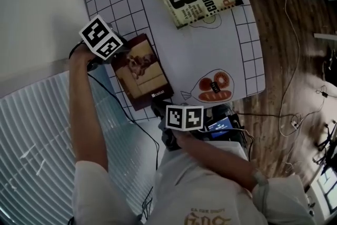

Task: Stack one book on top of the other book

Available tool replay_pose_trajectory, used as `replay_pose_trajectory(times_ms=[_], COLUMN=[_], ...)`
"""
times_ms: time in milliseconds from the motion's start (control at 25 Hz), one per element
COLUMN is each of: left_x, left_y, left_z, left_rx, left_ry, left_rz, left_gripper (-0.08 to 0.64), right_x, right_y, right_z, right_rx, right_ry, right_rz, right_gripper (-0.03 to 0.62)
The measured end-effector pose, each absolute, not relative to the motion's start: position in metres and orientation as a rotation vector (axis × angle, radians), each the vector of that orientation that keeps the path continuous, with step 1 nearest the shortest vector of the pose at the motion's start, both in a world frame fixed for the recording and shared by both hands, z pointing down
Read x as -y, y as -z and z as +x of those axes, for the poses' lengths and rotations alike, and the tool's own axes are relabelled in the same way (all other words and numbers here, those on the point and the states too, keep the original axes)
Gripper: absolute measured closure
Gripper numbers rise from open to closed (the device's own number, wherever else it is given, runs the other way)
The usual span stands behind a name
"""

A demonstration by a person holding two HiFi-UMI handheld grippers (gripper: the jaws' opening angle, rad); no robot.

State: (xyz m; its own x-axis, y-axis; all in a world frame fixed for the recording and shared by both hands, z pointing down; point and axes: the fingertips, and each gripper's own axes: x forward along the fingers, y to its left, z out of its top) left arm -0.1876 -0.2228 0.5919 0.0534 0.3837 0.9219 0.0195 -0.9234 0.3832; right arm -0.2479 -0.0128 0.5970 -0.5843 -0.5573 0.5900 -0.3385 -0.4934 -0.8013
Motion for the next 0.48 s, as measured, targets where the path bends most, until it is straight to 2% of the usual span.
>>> replay_pose_trajectory(times_ms=[480], left_x=[0.193], left_y=[-0.584], left_z=[-0.172], left_rx=[-0.500], left_ry=[-1.996], left_rz=[2.022], left_gripper=[0.436], right_x=[-0.013], right_y=[-0.577], right_z=[-0.248], right_rx=[-1.578], right_ry=[2.219], right_rz=[-1.264], right_gripper=[0.514])
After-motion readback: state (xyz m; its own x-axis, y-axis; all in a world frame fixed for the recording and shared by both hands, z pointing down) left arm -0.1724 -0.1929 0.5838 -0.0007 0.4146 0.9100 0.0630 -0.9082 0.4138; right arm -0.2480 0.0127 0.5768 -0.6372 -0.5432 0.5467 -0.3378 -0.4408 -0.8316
